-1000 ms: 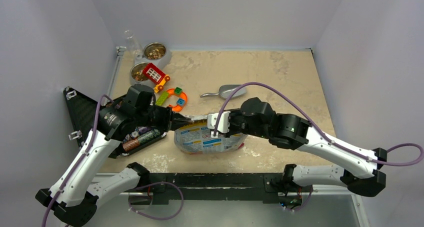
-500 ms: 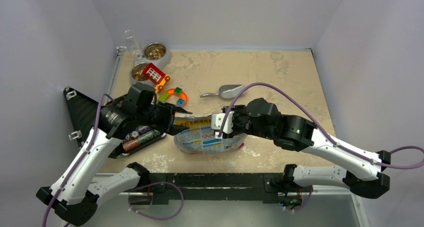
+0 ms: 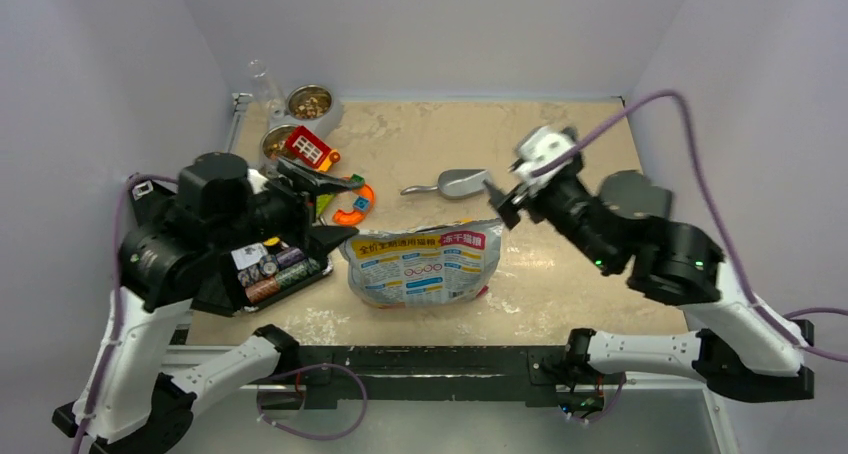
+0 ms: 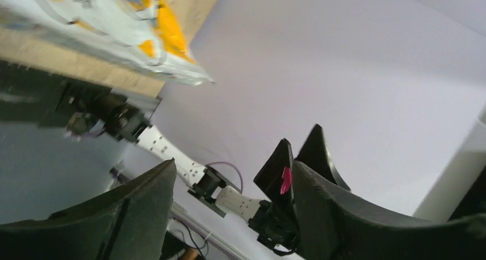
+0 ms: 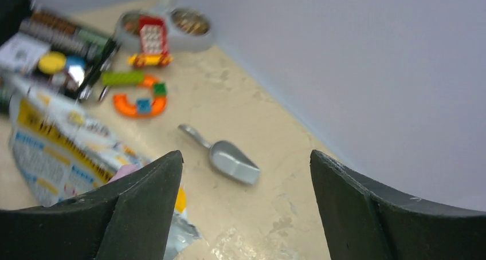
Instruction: Serve the pet food
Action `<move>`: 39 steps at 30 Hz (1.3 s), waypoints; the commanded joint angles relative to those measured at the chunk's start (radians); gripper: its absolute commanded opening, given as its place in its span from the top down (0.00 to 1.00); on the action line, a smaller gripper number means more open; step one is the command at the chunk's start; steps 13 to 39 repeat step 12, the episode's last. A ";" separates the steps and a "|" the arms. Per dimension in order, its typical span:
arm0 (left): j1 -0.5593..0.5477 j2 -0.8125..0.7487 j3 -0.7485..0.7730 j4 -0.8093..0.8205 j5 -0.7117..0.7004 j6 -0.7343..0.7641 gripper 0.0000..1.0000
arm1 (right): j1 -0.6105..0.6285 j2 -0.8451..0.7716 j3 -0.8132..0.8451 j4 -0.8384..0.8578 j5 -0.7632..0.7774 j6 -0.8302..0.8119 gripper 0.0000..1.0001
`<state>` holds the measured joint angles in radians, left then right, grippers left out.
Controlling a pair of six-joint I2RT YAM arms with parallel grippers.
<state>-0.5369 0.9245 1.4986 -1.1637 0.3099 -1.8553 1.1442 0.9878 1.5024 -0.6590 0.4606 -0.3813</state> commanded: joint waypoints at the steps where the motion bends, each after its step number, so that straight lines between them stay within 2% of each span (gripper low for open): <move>1: 0.008 0.021 0.291 0.059 -0.232 0.246 0.17 | -0.004 -0.078 0.192 0.049 0.452 0.185 0.15; 3: 0.010 0.093 0.484 0.011 -0.350 0.378 0.15 | -0.003 -0.086 0.204 0.294 0.683 0.047 0.14; 4: 0.009 0.121 0.549 0.001 -0.396 0.443 0.15 | -0.003 -0.073 0.201 0.508 0.793 -0.121 0.13; 5: 0.009 0.145 0.613 0.001 -0.438 0.519 0.13 | -0.004 -0.056 0.196 0.791 0.866 -0.318 0.13; 6: 0.009 0.162 0.666 0.005 -0.481 0.591 0.10 | -0.004 -0.033 0.198 1.028 0.898 -0.547 0.12; 7: 0.009 0.175 0.708 0.008 -0.533 0.656 0.06 | -0.002 -0.006 0.214 1.188 0.909 -0.710 0.12; 8: 0.008 0.181 0.746 0.008 -0.579 0.712 0.03 | 0.000 0.008 0.259 1.193 0.916 -0.753 0.11; 9: 0.008 0.184 0.772 0.019 -0.627 0.802 0.01 | 0.000 0.013 0.303 1.082 0.912 -0.686 0.10; 10: 0.008 0.184 0.795 0.045 -0.667 0.872 0.01 | 0.000 0.019 0.351 0.879 0.902 -0.523 0.10; 11: 0.008 0.183 0.813 0.050 -0.712 0.926 0.01 | 0.000 0.029 0.399 0.756 0.902 -0.457 0.09; 12: 0.008 0.180 0.828 0.057 -0.756 0.973 0.01 | 0.000 0.033 0.420 0.728 0.909 -0.450 0.09; 39: 0.008 0.180 0.828 0.057 -0.756 0.973 0.01 | 0.000 0.033 0.420 0.728 0.909 -0.450 0.09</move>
